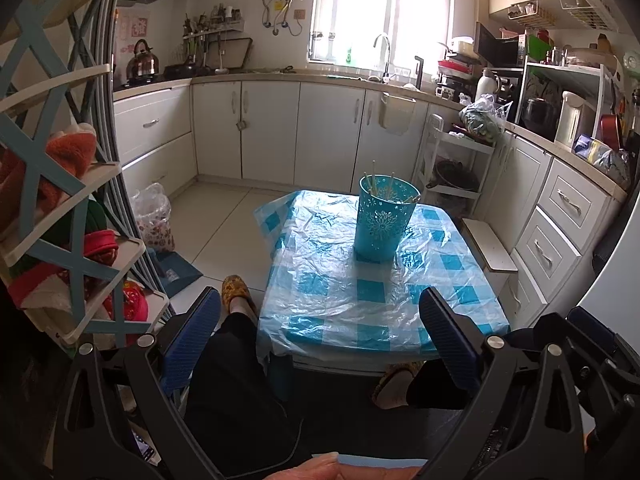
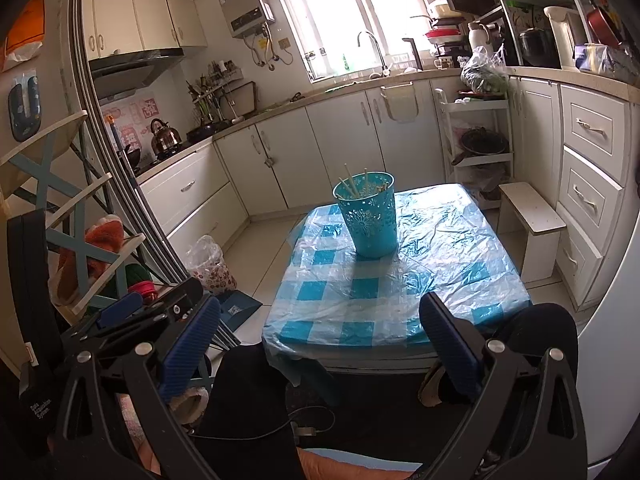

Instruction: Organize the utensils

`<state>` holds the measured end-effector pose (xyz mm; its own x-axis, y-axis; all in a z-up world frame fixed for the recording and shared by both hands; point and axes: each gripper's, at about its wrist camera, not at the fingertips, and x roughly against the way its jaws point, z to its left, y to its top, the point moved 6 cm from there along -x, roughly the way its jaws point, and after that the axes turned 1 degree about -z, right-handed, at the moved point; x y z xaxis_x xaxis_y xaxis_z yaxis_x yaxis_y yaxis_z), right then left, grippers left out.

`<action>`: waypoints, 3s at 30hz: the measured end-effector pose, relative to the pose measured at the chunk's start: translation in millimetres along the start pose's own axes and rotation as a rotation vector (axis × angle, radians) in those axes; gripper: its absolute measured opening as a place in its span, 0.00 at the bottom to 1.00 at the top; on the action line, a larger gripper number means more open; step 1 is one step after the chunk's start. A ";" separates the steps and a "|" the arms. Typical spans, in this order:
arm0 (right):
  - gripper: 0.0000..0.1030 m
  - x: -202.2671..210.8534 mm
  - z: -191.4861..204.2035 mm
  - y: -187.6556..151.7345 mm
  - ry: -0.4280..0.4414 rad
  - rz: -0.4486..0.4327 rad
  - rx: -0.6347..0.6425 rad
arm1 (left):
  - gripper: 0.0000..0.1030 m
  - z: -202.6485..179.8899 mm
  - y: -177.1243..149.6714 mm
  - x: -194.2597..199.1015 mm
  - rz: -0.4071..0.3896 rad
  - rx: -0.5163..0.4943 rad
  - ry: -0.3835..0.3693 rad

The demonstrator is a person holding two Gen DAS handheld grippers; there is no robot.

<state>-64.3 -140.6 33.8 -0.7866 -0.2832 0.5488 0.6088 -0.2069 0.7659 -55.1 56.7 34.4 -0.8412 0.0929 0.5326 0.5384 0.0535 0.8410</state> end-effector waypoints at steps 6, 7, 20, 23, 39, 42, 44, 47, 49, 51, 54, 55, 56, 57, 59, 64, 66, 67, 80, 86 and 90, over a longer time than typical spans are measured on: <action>0.93 3.2 2.9 -0.7 0.000 -0.006 0.006 | 0.93 -1.3 0.4 6.3 -0.013 -0.005 0.002; 0.93 3.1 3.0 -0.9 0.000 -0.005 0.006 | 0.93 -1.2 0.1 6.8 -0.014 -0.005 0.002; 0.93 4.2 4.4 -3.0 -0.004 0.000 0.007 | 0.93 1.7 -1.2 11.0 -0.020 -0.005 0.009; 0.93 4.5 4.5 -4.5 -0.006 0.004 0.008 | 0.93 2.7 -1.7 11.3 -0.020 -0.005 0.011; 0.93 0.8 7.2 -8.0 -0.010 0.023 0.005 | 0.93 4.6 -3.8 11.5 -0.019 -0.002 0.015; 0.93 0.5 7.3 -8.4 -0.010 0.024 0.004 | 0.93 4.6 -3.8 11.5 -0.019 -0.003 0.016; 0.93 0.9 7.4 -8.5 -0.011 0.024 0.005 | 0.93 4.5 -3.6 11.5 -0.019 -0.003 0.016; 0.93 0.7 7.3 -8.1 -0.010 0.023 0.004 | 0.93 6.2 -4.4 11.9 -0.021 -0.003 0.017; 0.93 0.7 7.3 -8.0 -0.010 0.023 0.004 | 0.93 5.2 -4.1 11.6 -0.020 -0.003 0.017; 0.93 0.8 7.4 -8.3 -0.010 0.023 0.004 | 0.93 5.2 -4.1 11.7 -0.020 -0.004 0.017; 0.93 0.8 7.3 -8.2 -0.010 0.023 0.004 | 0.93 5.5 -4.2 11.9 -0.022 -0.003 0.017; 0.93 0.8 7.2 -8.0 -0.010 0.023 0.004 | 0.93 6.2 -4.1 11.8 -0.022 -0.003 0.017; 0.93 0.9 7.3 -8.1 -0.011 0.023 0.004 | 0.93 7.3 -4.2 12.2 -0.024 -0.004 0.018; 0.93 1.0 7.4 -8.2 -0.011 0.023 0.005 | 0.93 8.2 -3.7 12.7 -0.025 -0.004 0.019; 0.93 1.1 7.3 -7.9 -0.010 0.022 0.006 | 0.93 8.9 -3.0 13.6 -0.026 -0.003 0.020; 0.93 1.1 7.6 -8.3 -0.010 0.022 0.006 | 0.93 8.9 -2.7 14.7 -0.028 -0.003 0.021; 0.93 1.1 7.7 -8.2 -0.010 0.022 0.006 | 0.93 9.4 -2.8 14.8 -0.028 -0.003 0.020; 0.93 1.1 7.8 -8.2 -0.010 0.021 0.006 | 0.93 8.7 -2.9 14.9 -0.028 -0.003 0.021; 0.93 1.2 8.7 -8.9 -0.012 0.022 0.007 | 0.93 10.2 -2.3 16.3 -0.031 -0.004 0.022; 0.93 2.2 9.8 -10.0 -0.012 0.021 0.009 | 0.93 9.8 -2.8 16.2 -0.031 -0.005 0.022; 0.93 2.0 10.1 -10.1 -0.012 0.022 0.008 | 0.93 7.9 -3.6 16.2 -0.031 -0.005 0.022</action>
<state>-73.0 -129.6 30.5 -0.7742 -0.2760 0.5695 0.6251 -0.1928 0.7563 -70.2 65.9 39.3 -0.8586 0.0689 0.5080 0.5116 0.0510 0.8577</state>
